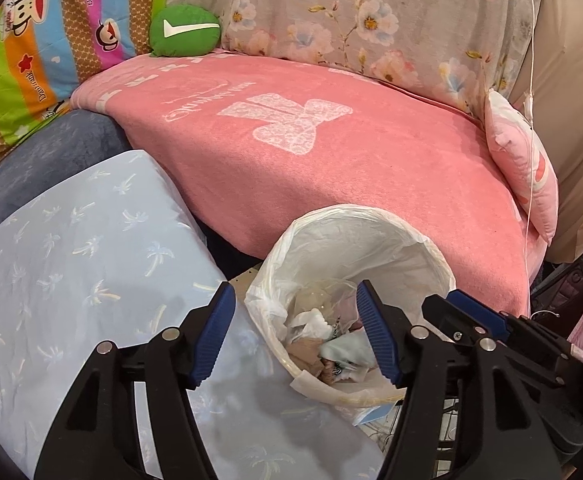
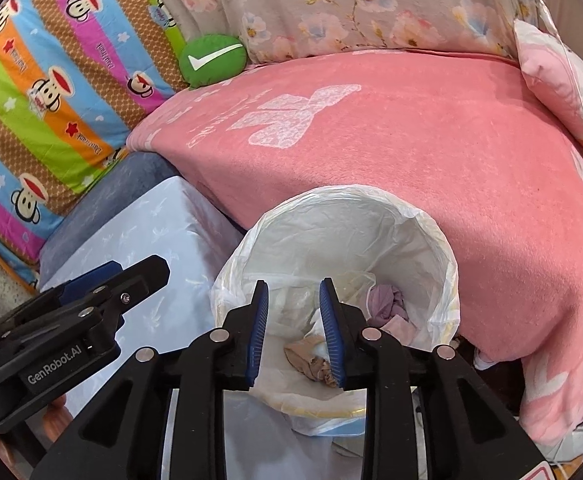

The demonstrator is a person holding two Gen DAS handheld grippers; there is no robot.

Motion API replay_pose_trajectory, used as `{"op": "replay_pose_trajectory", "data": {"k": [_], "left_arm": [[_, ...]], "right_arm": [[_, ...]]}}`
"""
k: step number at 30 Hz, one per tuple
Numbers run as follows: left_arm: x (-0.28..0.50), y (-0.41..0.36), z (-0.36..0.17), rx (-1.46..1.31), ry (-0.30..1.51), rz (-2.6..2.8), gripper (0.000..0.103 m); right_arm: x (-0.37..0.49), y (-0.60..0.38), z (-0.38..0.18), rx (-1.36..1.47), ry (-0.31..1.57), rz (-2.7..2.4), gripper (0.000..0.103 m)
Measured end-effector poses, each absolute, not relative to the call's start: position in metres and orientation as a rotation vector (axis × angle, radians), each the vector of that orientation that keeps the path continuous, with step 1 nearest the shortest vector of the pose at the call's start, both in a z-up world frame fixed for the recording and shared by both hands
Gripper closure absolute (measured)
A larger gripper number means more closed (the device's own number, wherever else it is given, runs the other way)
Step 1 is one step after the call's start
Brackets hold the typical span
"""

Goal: Organize soft objects
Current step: 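Open both grippers to drop the stocking and pouch into the bin, then withdraw both open grippers up and away from the bin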

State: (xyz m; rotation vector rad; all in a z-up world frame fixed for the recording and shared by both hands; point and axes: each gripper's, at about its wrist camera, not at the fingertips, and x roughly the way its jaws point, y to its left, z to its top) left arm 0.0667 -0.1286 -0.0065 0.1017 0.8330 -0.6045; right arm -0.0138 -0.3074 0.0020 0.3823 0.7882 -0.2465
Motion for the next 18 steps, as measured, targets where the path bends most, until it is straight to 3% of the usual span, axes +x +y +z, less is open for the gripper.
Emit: {"op": "replay_pose_trajectory", "data": {"k": [13, 18], "left_arm": [[0.058, -0.093, -0.01, 0.116, 0.8, -0.492, 0.023], [0.051, -0.082, -0.016, 0.129, 0.804, -0.464, 0.021]], "right_arm": [[-0.035, -0.284, 0.008, 0.282, 0.796, -0.276, 0.056], [-0.045, -0.272, 0.002, 0.256, 0.801, -0.291, 0.05]]}}
